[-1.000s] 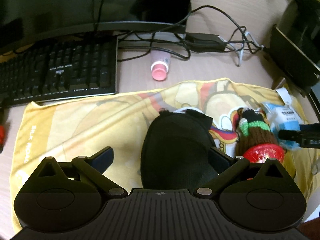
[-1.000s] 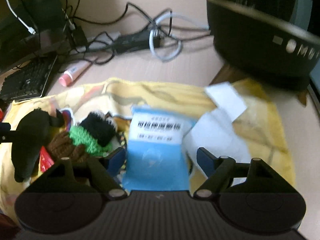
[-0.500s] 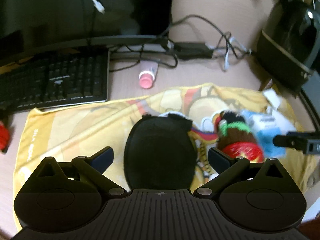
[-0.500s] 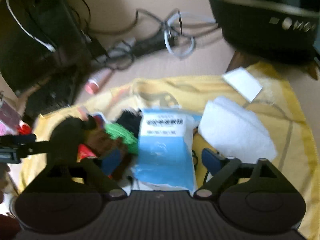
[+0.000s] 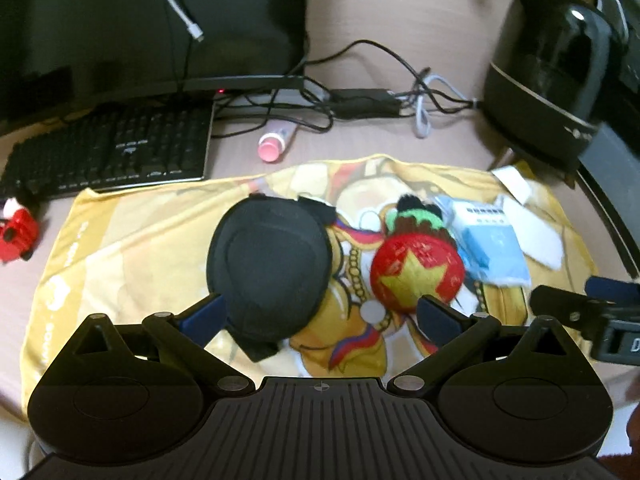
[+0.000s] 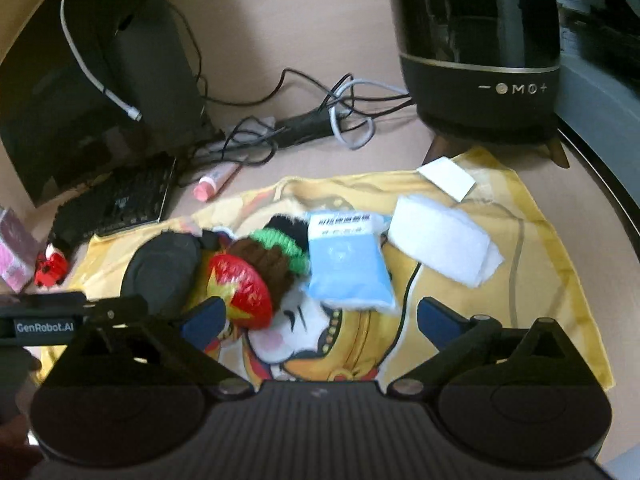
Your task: Clean container
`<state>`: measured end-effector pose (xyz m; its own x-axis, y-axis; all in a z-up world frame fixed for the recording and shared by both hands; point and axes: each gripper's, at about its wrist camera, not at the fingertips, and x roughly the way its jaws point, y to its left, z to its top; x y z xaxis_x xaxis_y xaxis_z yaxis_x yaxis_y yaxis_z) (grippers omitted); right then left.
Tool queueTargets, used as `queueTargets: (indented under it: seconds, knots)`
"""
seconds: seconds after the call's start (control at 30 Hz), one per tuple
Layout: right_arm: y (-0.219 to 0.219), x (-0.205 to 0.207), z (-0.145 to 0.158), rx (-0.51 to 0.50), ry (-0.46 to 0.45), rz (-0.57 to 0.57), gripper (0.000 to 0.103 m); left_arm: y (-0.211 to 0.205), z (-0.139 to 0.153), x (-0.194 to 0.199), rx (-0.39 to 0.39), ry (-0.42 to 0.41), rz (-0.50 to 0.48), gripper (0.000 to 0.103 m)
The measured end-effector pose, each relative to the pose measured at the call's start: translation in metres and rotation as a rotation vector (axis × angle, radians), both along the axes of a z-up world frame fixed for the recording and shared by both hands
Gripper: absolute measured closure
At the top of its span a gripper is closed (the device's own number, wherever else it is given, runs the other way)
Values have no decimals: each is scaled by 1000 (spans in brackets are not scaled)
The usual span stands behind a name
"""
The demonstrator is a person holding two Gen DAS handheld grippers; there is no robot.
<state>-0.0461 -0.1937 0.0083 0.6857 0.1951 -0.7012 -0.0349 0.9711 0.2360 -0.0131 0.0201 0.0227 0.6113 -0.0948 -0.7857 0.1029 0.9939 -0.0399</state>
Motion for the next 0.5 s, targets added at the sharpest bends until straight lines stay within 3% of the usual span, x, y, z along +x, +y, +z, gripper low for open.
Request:
queueTargets:
  seconds: [0.37,0.5]
  knots:
    - [17,-8,-6,-36,80,49,0,-1,-12,-17,71,78,-11,0]
    - [22,-8,-6,-58,90,63,0,5,-12,-19,57,82,2,0]
